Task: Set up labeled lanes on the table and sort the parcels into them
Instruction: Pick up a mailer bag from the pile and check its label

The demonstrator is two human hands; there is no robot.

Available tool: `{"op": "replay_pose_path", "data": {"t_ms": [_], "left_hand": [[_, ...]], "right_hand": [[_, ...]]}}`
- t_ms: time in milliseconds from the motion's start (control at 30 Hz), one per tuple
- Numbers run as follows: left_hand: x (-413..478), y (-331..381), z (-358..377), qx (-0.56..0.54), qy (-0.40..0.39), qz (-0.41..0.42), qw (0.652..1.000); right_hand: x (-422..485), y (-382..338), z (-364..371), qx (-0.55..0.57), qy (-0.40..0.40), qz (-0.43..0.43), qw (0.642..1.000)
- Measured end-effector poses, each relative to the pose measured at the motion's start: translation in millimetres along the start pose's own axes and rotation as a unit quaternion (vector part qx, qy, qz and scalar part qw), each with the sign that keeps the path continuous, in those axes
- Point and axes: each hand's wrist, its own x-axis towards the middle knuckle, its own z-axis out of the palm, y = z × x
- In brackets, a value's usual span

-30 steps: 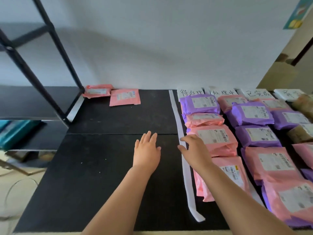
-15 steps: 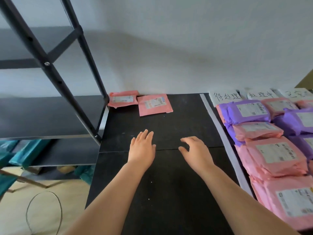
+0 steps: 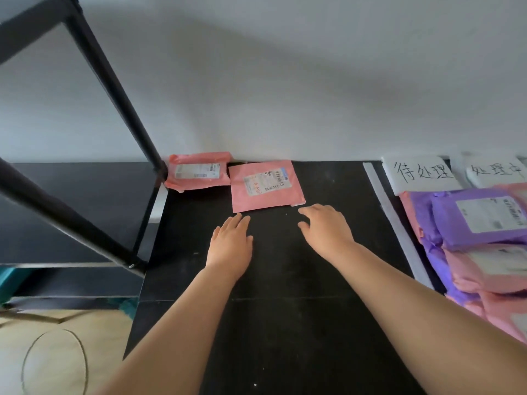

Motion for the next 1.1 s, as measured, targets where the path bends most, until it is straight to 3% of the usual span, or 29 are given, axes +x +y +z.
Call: {"op": "replay_pose_path", "data": {"t_ms": [200,433,633,900,1100], "left_hand": [[77.9,-5.9,18.8,0.055,-0.032,0.001,0.998],[109.4,-8.2,42.8,0.072,-0.048,0.023,0.996],[99.9,-10.5,50.6,0.056,0.013,0.023,0.998],[84.1,-6.1,43.2,0.014,-0.006,0.016,1.0],[60.0,-3.7,28.2,-0.03,0.031,0.018,0.999]], "right_hand": [[83.1,5.0,25.9,-0.059,-0.014,0.003,0.998],[119.1,6.5,54.8,-0.094,-0.038,0.039,0.994],[119.7,3.5,65.3,-0.138,-0.014,0.034,0.99],[100.1,-3.7,58.2,-0.171,-0.04,0.033,0.984],[66.0,-0.3,43.8,-0.122,-0.012,0.072,0.99]]}}
